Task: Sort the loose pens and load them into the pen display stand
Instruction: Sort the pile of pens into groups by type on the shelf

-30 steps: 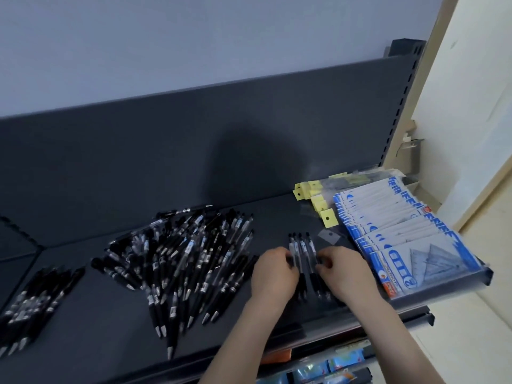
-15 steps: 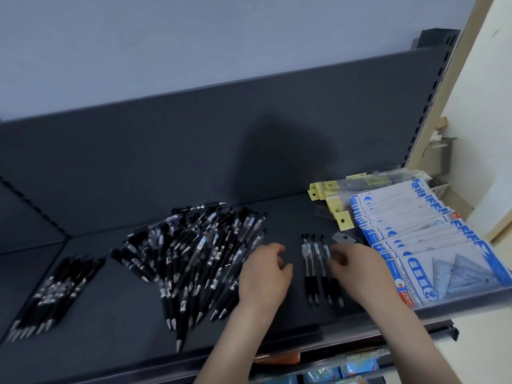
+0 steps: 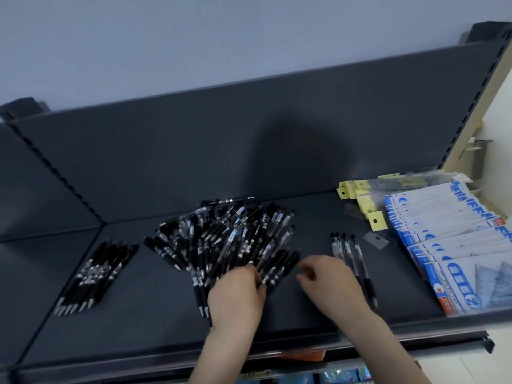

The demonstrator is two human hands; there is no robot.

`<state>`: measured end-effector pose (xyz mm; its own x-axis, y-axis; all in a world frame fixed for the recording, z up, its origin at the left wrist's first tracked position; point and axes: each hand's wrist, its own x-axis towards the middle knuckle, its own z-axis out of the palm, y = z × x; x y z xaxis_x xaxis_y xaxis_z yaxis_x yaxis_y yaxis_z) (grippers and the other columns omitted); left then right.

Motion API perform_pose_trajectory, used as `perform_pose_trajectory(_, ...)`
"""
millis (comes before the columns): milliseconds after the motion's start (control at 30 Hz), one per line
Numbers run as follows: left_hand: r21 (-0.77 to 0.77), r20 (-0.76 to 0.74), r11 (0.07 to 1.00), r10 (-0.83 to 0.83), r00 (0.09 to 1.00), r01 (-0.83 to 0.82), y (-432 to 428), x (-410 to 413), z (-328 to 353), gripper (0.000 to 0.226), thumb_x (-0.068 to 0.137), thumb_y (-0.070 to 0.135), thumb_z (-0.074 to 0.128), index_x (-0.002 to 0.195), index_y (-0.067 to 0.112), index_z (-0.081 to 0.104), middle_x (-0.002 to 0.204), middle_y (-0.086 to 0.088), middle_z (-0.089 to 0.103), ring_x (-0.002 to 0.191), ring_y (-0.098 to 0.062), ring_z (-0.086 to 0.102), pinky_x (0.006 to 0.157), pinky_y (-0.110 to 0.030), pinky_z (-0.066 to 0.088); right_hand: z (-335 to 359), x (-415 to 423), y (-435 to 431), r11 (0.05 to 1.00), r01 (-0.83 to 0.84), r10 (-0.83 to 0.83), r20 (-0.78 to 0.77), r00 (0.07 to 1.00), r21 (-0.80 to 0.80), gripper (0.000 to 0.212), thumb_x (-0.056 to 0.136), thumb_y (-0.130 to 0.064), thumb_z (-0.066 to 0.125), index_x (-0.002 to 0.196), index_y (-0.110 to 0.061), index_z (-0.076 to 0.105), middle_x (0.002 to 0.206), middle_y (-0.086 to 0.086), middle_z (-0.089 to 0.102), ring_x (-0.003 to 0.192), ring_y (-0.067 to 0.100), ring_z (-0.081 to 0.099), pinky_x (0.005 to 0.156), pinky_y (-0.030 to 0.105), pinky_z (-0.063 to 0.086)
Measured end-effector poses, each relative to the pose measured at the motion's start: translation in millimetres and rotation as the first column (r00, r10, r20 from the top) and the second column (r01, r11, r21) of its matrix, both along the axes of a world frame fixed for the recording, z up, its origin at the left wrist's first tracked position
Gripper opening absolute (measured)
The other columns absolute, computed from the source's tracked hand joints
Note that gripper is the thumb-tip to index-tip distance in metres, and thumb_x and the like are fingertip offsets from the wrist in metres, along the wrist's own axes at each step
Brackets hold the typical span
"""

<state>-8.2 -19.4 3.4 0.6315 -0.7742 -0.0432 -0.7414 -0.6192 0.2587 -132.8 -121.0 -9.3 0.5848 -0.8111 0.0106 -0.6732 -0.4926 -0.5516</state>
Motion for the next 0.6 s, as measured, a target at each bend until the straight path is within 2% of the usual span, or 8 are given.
perform_pose_trajectory(133, 0.107, 0.030, 0.992, -0.073, 0.997, 0.070, -1.6, -1.7, -2.1, 0.031, 0.090, 0.045, 0.058, 0.111, 0.023, 0.063, 0.110, 0.003, 0.066, 0.105, -0.022, 0.062, 0.081, -0.031, 0.050, -4.5, 6.8, 3.6, 1.000, 0.016, -0.017, -0.018, 1.000, -0.016, 0.018, 0.088, -0.027, 0.059, 0.102, -0.023, 0.069, 0.096, -0.007, 0.070, 0.091, 0.012, 0.063, 0.078, 0.025, 0.050)
perform_pose_trajectory(233, 0.113, -0.019, 0.989, -0.096, 0.995, 0.097, -2.0, -2.1, -2.5, 0.031, 0.088, 0.046, 0.061, 0.109, 0.023, 0.063, 0.110, 0.003, 0.066, 0.105, -0.021, 0.062, 0.083, -0.031, 0.050, -8.0, 9.7, 5.7, 0.999, 0.042, -0.042, -0.028, 0.999, -0.026, 0.016, 0.087, -0.027, 0.058, 0.096, -0.022, 0.070, 0.093, -0.006, 0.070, 0.087, 0.013, 0.064, 0.075, 0.026, 0.052)
perform_pose_trajectory(433, -0.061, -0.163, 0.997, -0.066, 0.984, 0.056, 12.8, 16.3, 3.9, 0.026, 0.086, 0.047, 0.063, 0.102, 0.027, 0.065, 0.094, 0.008, 0.067, 0.091, -0.015, 0.063, 0.077, -0.031, 0.053, -9.2, 18.8, 12.5, 0.993, 0.117, -0.118, -0.070, 0.991, -0.014, 0.018, 0.087, -0.033, 0.057, 0.089, -0.019, 0.068, 0.087, -0.002, 0.070, 0.083, 0.019, 0.065, 0.070, 0.032, 0.053)
perform_pose_trajectory(600, -0.178, -0.172, 0.983, -0.080, 0.982, 0.049, 30.8, 34.8, 14.7, 0.022, 0.086, 0.048, 0.062, 0.099, 0.031, 0.064, 0.082, 0.013, 0.064, 0.083, -0.009, 0.061, 0.068, -0.028, 0.050, -2.4, 41.9, 24.1, 0.980, 0.197, -0.195, -0.139, 0.971, -0.001, 0.030, 0.085, -0.043, 0.062, 0.081, -0.013, 0.059, 0.076, 0.001, 0.061, 0.076, 0.023, 0.062, 0.062, 0.031, 0.050)
